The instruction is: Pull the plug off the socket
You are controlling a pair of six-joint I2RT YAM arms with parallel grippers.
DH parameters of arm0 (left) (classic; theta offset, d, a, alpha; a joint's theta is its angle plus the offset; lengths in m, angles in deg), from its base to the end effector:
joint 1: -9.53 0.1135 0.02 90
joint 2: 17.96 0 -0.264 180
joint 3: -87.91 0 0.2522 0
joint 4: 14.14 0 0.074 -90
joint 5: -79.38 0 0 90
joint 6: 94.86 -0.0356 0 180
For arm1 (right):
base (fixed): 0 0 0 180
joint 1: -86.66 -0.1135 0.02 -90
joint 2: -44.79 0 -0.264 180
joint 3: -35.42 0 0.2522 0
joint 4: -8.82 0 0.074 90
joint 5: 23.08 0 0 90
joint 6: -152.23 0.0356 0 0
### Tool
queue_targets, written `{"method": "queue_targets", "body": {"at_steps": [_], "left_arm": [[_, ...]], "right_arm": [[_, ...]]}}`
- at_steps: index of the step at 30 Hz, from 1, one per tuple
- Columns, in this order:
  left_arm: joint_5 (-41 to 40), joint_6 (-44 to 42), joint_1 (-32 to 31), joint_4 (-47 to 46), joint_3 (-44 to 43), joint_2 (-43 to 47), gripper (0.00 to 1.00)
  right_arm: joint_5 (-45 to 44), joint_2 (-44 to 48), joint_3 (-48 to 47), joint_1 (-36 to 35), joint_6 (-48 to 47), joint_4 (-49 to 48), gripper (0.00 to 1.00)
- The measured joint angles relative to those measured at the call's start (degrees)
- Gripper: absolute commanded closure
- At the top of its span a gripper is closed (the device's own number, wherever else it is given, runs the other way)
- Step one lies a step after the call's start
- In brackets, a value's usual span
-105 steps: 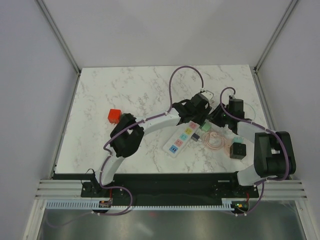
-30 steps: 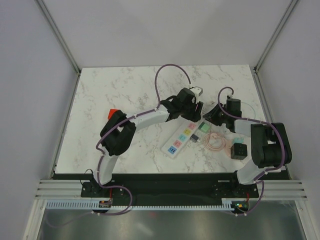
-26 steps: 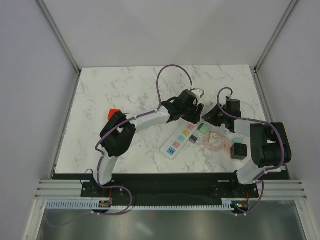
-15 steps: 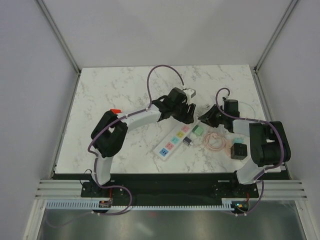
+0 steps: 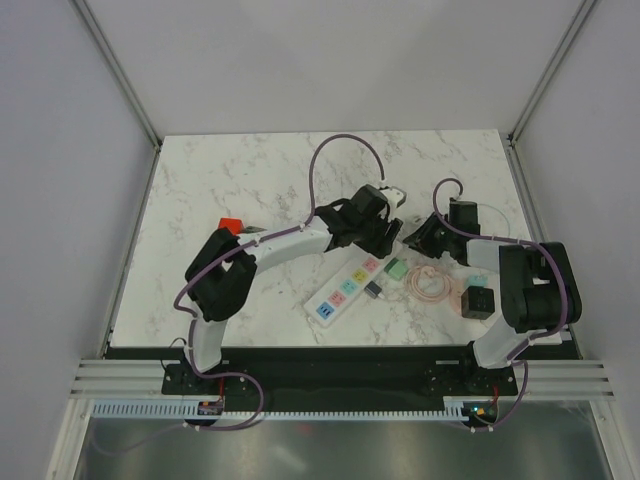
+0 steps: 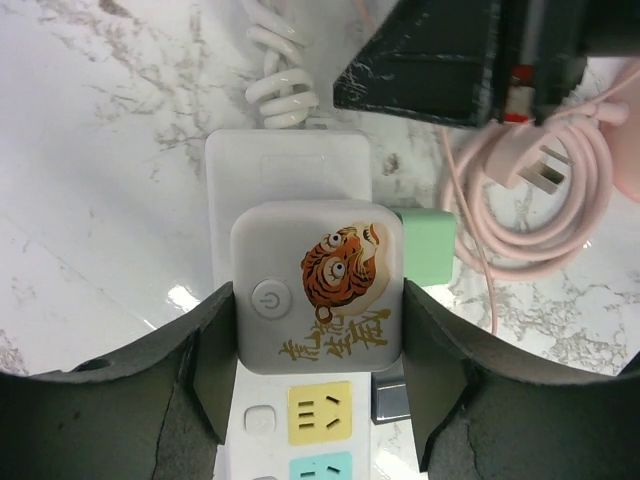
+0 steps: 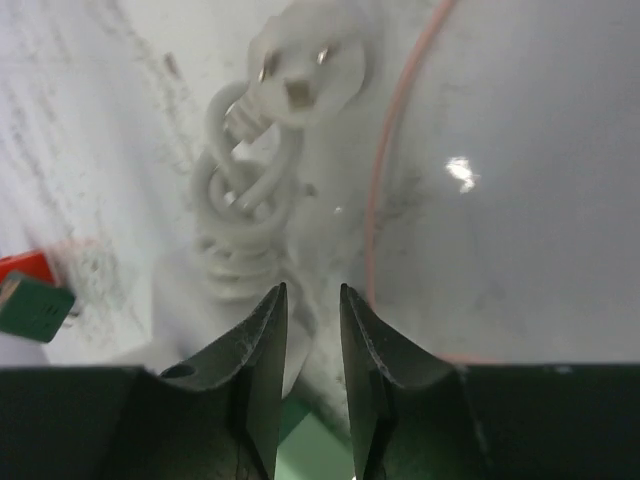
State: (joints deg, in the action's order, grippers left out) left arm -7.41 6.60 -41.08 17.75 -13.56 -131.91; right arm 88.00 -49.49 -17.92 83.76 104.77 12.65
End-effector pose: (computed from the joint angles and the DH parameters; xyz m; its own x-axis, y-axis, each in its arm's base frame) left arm 0.2851 -0.3504 0.2237 -0.5933 0.4099 -0.6928 0.6930 0.6980 -0.1804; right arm 0.3053 0.0283 0.1360 -0.7226 0.5951 -0.3518 0.2529 0.7012 0.6666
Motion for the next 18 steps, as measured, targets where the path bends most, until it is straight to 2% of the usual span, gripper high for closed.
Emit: {"method": "queue_targets", "body": {"at_steps": [5,11,18], "left_arm": [[-0.6,-1.0,-2.6,2.3,-2.7,0.0,0.98],[8.4,3.3,2.3,1.8,-3.2,0.0,0.98],[8.9,3.9,3.8,1.0,-3.2,1.3,0.98]], "right_arm": [[-3.1,0.0,0.3,1.4,-0.6,1.2,0.65],[-3.8,0.1,0.3,1.3,-0.8,1.2,0.65],[-4.9,1.1,0.3,1.2,-1.4,2.3,0.61]]}}
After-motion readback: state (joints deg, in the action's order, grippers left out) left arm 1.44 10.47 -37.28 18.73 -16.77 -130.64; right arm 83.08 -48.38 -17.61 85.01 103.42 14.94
